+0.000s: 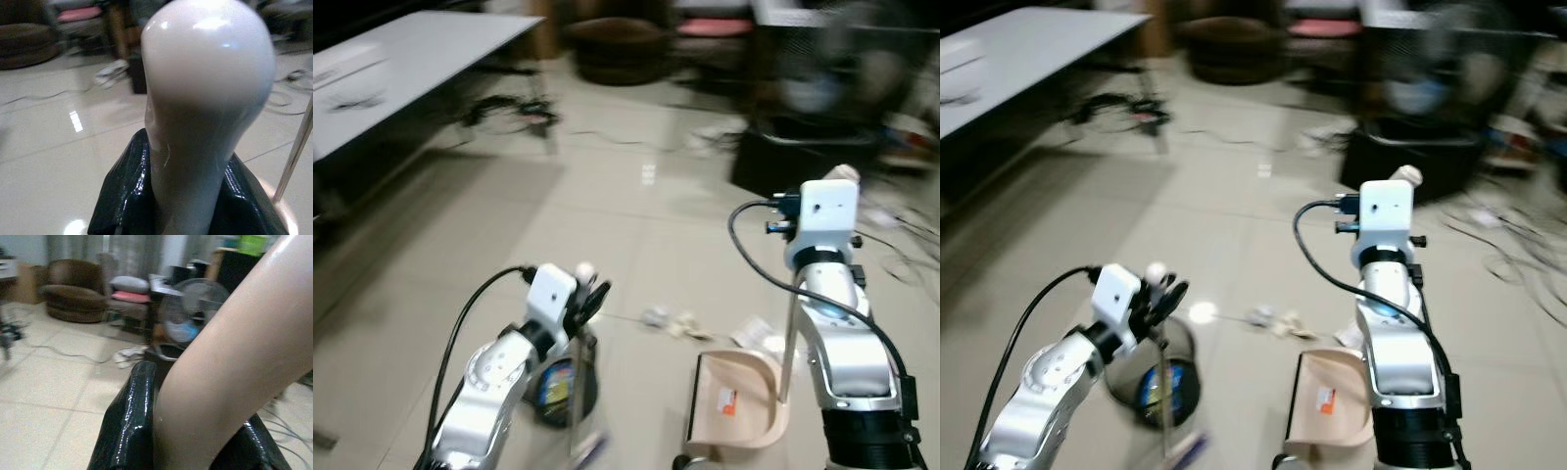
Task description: Sweep floor
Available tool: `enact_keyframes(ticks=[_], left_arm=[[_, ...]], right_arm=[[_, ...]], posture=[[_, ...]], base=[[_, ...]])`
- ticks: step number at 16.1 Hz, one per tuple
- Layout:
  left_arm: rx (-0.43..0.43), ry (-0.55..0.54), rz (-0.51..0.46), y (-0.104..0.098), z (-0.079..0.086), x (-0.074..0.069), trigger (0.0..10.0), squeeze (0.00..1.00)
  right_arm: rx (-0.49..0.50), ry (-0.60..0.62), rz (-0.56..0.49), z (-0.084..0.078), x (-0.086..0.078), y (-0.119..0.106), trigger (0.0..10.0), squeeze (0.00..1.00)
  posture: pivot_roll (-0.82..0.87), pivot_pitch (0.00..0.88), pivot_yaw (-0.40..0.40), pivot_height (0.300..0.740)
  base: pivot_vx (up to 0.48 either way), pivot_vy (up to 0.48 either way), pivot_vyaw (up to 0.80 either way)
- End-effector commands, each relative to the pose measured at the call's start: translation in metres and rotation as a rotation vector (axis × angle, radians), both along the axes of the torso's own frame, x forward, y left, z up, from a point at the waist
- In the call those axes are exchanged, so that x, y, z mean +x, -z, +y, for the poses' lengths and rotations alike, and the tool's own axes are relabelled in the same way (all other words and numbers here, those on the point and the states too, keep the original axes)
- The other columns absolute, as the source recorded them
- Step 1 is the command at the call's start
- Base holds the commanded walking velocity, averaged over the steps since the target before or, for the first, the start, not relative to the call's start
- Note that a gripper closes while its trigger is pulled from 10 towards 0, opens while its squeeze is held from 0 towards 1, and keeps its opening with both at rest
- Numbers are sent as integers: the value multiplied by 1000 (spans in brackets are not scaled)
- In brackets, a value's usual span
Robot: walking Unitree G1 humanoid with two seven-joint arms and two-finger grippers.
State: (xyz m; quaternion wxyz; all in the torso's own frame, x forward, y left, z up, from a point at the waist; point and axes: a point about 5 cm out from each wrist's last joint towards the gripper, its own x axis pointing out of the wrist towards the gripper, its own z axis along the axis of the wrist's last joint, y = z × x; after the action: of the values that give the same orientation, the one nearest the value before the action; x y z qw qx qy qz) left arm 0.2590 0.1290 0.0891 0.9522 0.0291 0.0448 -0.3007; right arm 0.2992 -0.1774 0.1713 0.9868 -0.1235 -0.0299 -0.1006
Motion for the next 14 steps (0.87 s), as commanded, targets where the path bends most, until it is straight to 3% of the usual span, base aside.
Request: enact_keyframes(ticks=[1,3,5,8,12,14], left_arm=[[-35,12,-34,-13,-8,4,10000,0],[-91,22,-41,-23,-18,7,10000,0],[-111,7,-48,-26,-22,10,10000,0],[-75,-81,-81,-34,-17,16,10000,0],[71,-243,-218,-46,0,22,10000,0],[91,-283,-250,-47,6,18,10000,0]], right_arm=[[-23,17,-47,-2,-3,-10,10000,0],[-61,54,-52,-7,-6,-13,10000,0],[-32,43,-49,-9,-7,-13,10000,0],[45,47,-45,-9,-11,-12,10000,0],[92,73,-76,-4,-8,-11,10000,0],[62,100,-118,-2,-4,-14,10000,0]], posture=[[-125,0,66,740],[-141,0,66,740],[-140,0,72,740],[-139,0,82,740],[-108,0,76,740],[-96,0,54,740]], base=[[0,0,-800],[0,0,-800],[0,0,-800],[0,0,-800],[0,0,-800],[0,0,-800]])
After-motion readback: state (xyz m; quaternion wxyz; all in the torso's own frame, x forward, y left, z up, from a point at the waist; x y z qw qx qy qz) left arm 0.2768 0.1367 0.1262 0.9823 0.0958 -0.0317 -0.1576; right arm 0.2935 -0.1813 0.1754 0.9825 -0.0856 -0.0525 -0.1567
